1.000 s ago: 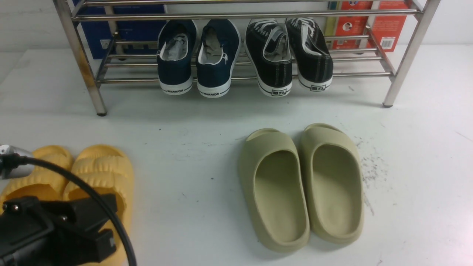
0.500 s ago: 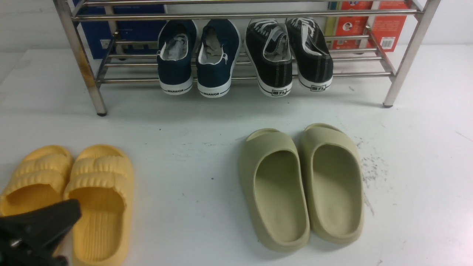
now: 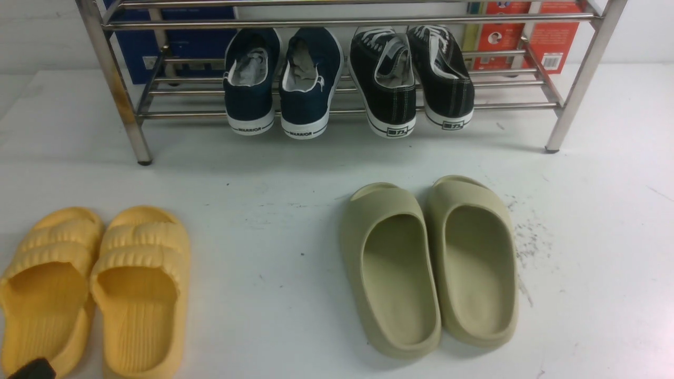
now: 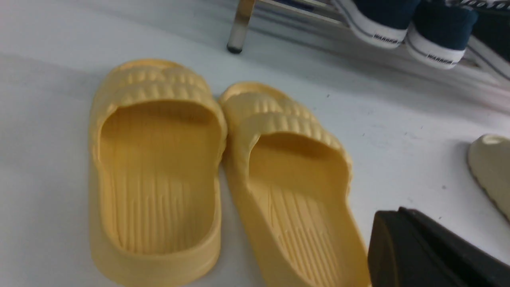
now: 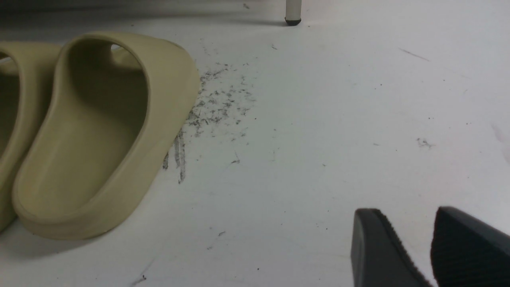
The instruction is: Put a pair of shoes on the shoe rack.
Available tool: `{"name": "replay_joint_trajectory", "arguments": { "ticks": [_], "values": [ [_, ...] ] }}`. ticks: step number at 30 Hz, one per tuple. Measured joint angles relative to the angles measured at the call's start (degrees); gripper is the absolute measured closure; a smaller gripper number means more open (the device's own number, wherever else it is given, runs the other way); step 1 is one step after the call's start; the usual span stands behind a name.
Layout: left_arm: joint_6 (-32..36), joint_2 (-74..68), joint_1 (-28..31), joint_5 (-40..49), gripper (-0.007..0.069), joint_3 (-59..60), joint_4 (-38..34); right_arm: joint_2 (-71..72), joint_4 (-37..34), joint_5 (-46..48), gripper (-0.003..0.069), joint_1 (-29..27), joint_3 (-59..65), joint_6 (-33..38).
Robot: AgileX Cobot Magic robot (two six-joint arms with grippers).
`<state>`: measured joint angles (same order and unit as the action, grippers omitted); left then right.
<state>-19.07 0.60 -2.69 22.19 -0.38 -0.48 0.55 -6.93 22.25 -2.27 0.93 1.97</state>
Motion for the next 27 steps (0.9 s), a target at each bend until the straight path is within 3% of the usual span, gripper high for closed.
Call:
{"name": "replay_joint_trajectory", "arguments": {
  "ticks": [7,23,27],
  "values": [
    [-3.1,0.0,0.1,0.2,0.0638,2.0,-0.1,0.0,0.0,0.0,0.0412,0.0,0.0,0.0],
    [-0.5,0.0,0.1,0.2,0.0638,2.1,0.9,0.0,0.0,0.0,0.0412,0.0,0.0,0.0],
    [-0.6,0.0,3.0,-0.1,0.0638,2.1,0.9,0.0,0.0,0.0,0.0412,0.0,0.0,0.0]
  ]
}}
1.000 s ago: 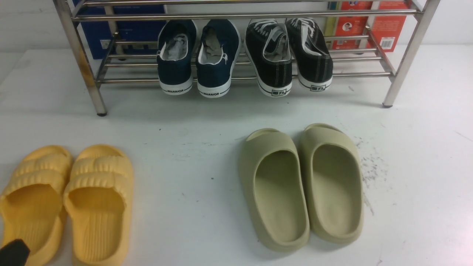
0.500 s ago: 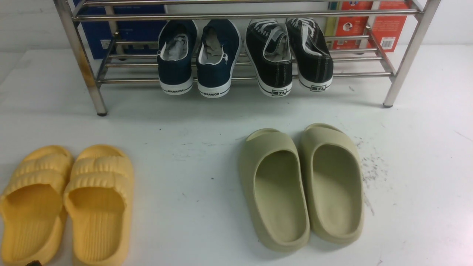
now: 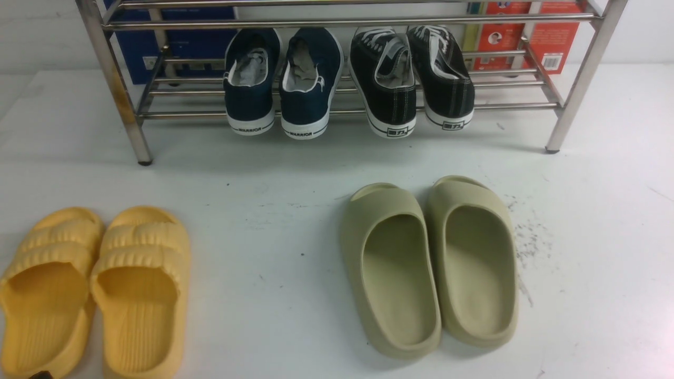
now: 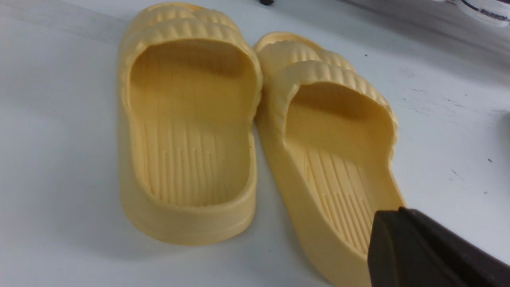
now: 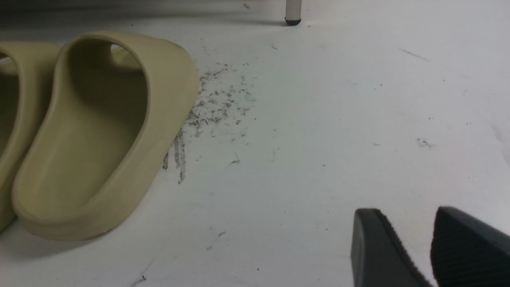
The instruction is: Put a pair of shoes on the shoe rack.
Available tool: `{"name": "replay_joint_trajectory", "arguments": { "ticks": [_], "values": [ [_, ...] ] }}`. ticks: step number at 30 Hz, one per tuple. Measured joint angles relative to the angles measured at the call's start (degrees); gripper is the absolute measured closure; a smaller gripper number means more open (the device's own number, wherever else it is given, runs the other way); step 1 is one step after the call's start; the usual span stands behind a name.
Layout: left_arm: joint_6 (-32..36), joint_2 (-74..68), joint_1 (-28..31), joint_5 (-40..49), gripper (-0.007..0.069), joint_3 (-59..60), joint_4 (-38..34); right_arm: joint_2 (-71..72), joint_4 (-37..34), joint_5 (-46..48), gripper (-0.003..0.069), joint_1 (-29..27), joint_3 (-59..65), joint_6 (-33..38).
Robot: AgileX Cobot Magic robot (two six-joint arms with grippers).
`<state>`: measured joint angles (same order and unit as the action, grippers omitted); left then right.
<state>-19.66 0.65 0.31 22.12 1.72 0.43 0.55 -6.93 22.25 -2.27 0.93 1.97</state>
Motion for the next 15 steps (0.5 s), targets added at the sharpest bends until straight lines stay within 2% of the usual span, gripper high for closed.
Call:
{"name": "replay_joint_trajectory", "arguments": {
  "ticks": [3,9,15],
  "values": [
    [0.0,0.0,1.9,-0.6,0.0638,0.0,0.0,0.0,0.0,0.0,0.0412,0.0,0.0,0.0],
    [0.0,0.0,-1.6,0.2,0.0638,0.0,-1.9,0.0,0.0,0.0,0.0412,0.0,0.0,0.0],
    [0.0,0.0,-1.8,0.3,0.0638,0.0,-2.4,0.0,0.0,0.0,0.0412,0.0,0.0,0.0]
  ]
}}
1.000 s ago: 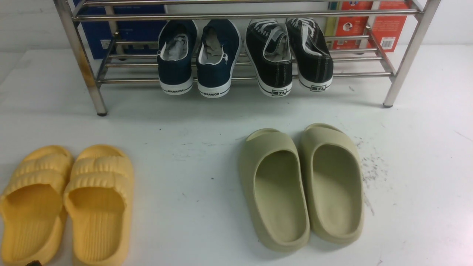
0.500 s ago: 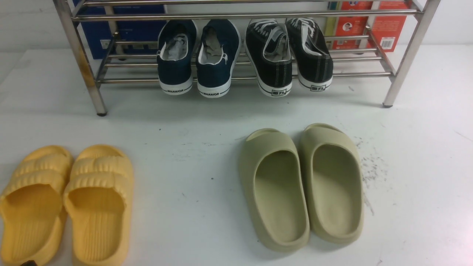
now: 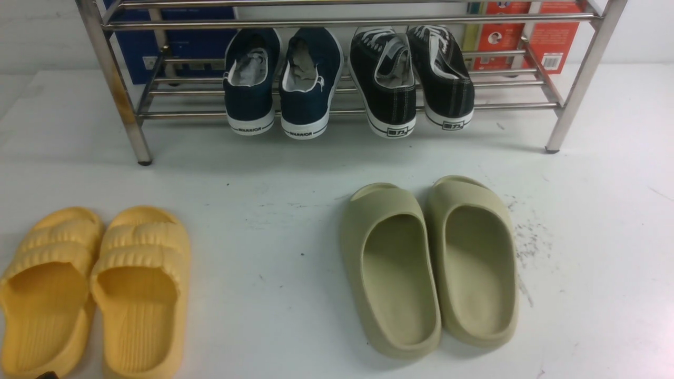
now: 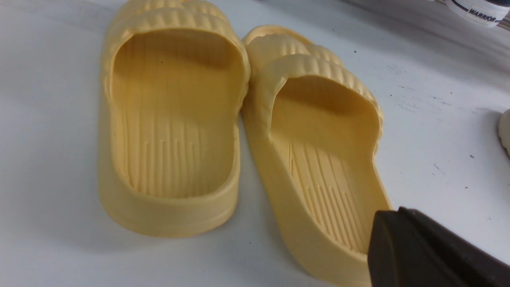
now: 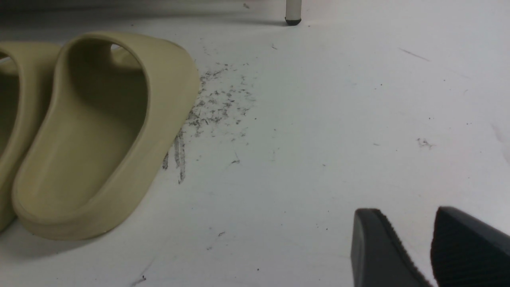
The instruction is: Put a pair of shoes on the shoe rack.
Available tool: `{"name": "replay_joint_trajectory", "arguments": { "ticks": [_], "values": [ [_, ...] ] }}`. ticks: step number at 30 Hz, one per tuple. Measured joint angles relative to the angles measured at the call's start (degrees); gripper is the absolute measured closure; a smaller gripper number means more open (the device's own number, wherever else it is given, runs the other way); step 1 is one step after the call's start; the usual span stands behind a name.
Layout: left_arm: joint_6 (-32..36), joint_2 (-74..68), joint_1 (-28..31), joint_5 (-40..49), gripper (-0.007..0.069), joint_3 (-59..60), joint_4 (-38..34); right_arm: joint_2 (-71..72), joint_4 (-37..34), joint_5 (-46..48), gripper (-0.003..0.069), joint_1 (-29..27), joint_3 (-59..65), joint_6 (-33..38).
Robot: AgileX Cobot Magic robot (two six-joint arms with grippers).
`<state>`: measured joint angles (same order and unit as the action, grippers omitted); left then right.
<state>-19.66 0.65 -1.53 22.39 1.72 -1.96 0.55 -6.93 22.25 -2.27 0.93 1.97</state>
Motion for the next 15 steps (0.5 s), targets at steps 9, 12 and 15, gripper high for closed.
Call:
{"name": "replay_joint_trajectory", "arguments": {
  "ticks": [9,12,15],
  "values": [
    [0.0,0.0,0.0,0.0,0.0638,0.0,-0.2,0.0,0.0,0.0,0.0412,0.0,0.0,0.0],
    [0.0,0.0,0.0,0.0,0.0638,0.0,-0.2,0.0,0.0,0.0,0.0412,0.0,0.0,0.0],
    [0.0,0.0,0.0,0.0,0.0638,0.0,-0.4,0.0,0.0,0.0,0.0412,0.0,0.0,0.0]
  ]
}}
